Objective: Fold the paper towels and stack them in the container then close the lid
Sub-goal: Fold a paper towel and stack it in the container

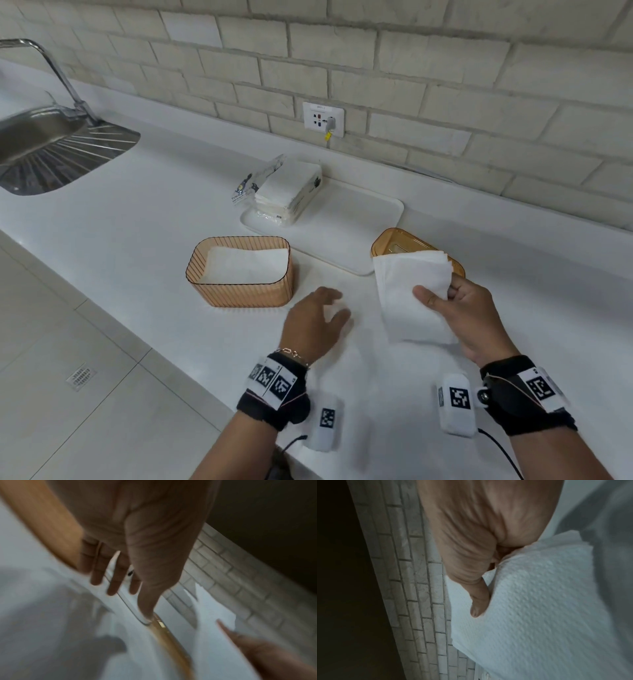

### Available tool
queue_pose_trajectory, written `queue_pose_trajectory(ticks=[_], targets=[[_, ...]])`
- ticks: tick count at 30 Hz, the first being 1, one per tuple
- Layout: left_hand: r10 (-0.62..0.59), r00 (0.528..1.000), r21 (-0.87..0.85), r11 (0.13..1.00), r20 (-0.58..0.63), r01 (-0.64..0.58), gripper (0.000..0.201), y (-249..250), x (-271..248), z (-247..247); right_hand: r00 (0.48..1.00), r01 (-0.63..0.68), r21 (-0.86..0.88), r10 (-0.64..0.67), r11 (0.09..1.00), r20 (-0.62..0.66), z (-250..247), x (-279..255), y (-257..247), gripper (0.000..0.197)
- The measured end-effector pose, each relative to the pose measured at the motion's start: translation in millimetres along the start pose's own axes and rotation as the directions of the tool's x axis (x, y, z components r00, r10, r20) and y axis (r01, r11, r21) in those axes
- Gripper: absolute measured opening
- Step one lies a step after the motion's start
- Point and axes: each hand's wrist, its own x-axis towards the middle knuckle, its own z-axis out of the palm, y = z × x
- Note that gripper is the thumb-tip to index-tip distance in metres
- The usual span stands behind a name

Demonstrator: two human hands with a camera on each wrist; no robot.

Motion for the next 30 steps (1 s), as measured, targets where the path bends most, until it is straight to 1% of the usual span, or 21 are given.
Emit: queue_pose_trajectory(ticks=[1, 2, 3, 4, 6, 8, 10, 12, 13, 14, 15, 16, 17, 18, 19, 21, 23, 24, 27, 28, 30], targets=[[-0.034, 0.998, 0.241, 0.97, 0.052, 0.02, 0.06, -11, -1, -4, 1.0, -0.003, -0.007, 0.003, 1.0, 0.014, -2, 2, 1, 0.037], [-0.102, 0.991, 0.407, 0.912, 0.091, 0.056, 0.079, -17, -3, -8, 0.999, -0.011, -0.012, 0.012, 1.0, 0.034, -5, 4, 2, 0.045], [-0.157, 0.982, 0.513, 0.855, 0.107, 0.081, 0.093, -21, -5, -10, 0.998, -0.03, -0.006, 0.03, 1.0, 0.058, -7, 6, 3, 0.053], [-0.186, 0.976, 0.571, 0.816, 0.113, 0.089, 0.103, -24, -7, -10, 0.995, -0.06, 0.012, 0.058, 0.998, 0.085, -8, 7, 3, 0.06], [-0.215, 0.971, 0.583, 0.805, 0.108, 0.113, 0.112, -29, -5, -6, 0.981, -0.13, 0.061, 0.12, 0.99, 0.151, -7, 7, 1, 0.063], [-0.275, 0.952, 0.515, 0.841, 0.137, 0.169, 0.113, -29, 0, -4, 0.959, -0.193, 0.072, 0.172, 0.979, 0.223, -4, 5, -2, 0.055], [-0.332, 0.927, 0.411, 0.88, 0.176, 0.237, 0.107, -28, 5, -6, 0.927, -0.261, 0.043, 0.238, 0.964, 0.291, 0, 1, -2, 0.044], [-0.317, 0.931, 0.255, 0.929, 0.183, 0.266, 0.087, -27, 7, -8, 0.894, -0.306, 0.007, 0.284, 0.952, 0.347, 3, -3, 1, 0.037], [-0.291, 0.943, 0.152, 0.952, 0.164, 0.267, 0.072, -27, 7, -8, 0.882, -0.317, -0.003, 0.296, 0.948, 0.365, 5, -5, 2, 0.036], [-0.273, 0.951, 0.002, 0.961, 0.142, 0.276, 0.055, -26, 7, -9, 0.875, -0.323, -0.003, 0.3, 0.946, 0.379, 7, -7, 3, 0.038], [-0.272, 0.953, -0.198, 0.935, 0.132, 0.294, 0.039, -25, 7, -8, 0.872, -0.325, 0.008, 0.296, 0.946, 0.39, 8, -9, 4, 0.042], [-0.283, 0.946, -0.393, 0.861, 0.159, 0.323, 0.031, -22, 6, -9, 0.871, -0.324, 0.025, 0.288, 0.946, 0.399, 11, -11, 4, 0.049], [-0.286, 0.935, -0.533, 0.768, 0.211, 0.355, 0.026, -17, 5, -10, 0.874, -0.319, 0.043, 0.276, 0.947, 0.399, 14, -12, 5, 0.059], [-0.274, 0.924, -0.624, 0.681, 0.266, 0.382, 0.023, -12, 3, -10, 0.881, -0.307, 0.056, 0.261, 0.95, 0.395, 17, -12, 5, 0.068], [-0.251, 0.917, -0.673, 0.623, 0.31, 0.398, 0.019, -7, 1, -11, 0.89, -0.29, 0.062, 0.246, 0.955, 0.385, 20, -12, 5, 0.07], [-0.224, 0.91, -0.712, 0.568, 0.349, 0.413, 0.012, 1, 2, -8, 0.905, -0.26, 0.061, 0.221, 0.964, 0.363, 28, -13, 3, 0.057], [-0.229, 0.909, -0.733, 0.538, 0.347, 0.416, 0.013, 6, 3, -4, 0.919, -0.236, 0.056, 0.204, 0.97, 0.337, 35, -14, 2, 0.046], [-0.224, 0.91, -0.749, 0.516, 0.35, 0.415, 0.017, 9, 4, -2, 0.926, -0.23, 0.067, 0.197, 0.971, 0.323, 38, -15, 2, 0.043], [-0.191, 0.907, -0.791, 0.443, 0.376, 0.421, 0.05, 20, 3, 3, 0.939, -0.239, 0.144, 0.191, 0.96, 0.284, 43, -15, 5, 0.041], [-0.194, 0.905, -0.784, 0.452, 0.379, 0.425, 0.052, 23, 3, 5, 0.943, -0.243, 0.165, 0.192, 0.956, 0.272, 44, -14, 7, 0.042], [-0.205, 0.907, -0.753, 0.508, 0.368, 0.419, 0.056, 26, 4, 9, 0.948, -0.255, 0.209, 0.202, 0.944, 0.244, 45, -13, 11, 0.043]])
